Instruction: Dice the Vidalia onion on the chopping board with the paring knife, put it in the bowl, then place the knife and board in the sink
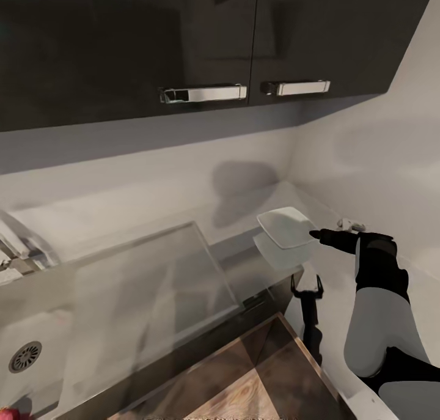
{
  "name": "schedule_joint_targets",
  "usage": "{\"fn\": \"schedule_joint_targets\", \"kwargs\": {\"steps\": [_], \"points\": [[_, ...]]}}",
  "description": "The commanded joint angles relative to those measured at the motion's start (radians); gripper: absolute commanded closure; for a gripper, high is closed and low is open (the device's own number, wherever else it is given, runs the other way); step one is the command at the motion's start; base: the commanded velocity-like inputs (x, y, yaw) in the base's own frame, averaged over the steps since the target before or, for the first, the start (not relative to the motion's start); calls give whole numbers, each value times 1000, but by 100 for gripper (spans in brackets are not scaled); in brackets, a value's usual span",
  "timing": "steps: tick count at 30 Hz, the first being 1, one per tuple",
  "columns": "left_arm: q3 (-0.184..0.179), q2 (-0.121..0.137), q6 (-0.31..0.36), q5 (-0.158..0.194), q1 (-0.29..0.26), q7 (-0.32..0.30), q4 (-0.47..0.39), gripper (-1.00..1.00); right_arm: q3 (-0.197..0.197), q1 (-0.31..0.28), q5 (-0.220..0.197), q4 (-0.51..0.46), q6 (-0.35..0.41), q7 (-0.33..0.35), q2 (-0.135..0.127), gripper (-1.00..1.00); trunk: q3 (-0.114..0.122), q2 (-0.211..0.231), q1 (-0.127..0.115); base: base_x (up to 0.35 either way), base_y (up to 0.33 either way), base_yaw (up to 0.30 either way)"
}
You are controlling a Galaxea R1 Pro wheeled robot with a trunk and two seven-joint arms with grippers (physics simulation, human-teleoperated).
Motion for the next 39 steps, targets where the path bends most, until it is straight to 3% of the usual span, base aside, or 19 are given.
{"fn": "schedule_joint_targets", "kwargs": {"steps": [1,39], "points": [[1,0,-1,2,0,0,-2,-100,-2,-1,10,-1,2,10,0,-100,-3,-2,1,0,0,0],[1,-1,-1,2,0,0,-2,-100,-2,-1,10,-1,2,12,0,-100,-66,-2,1,17,3,0]]}}
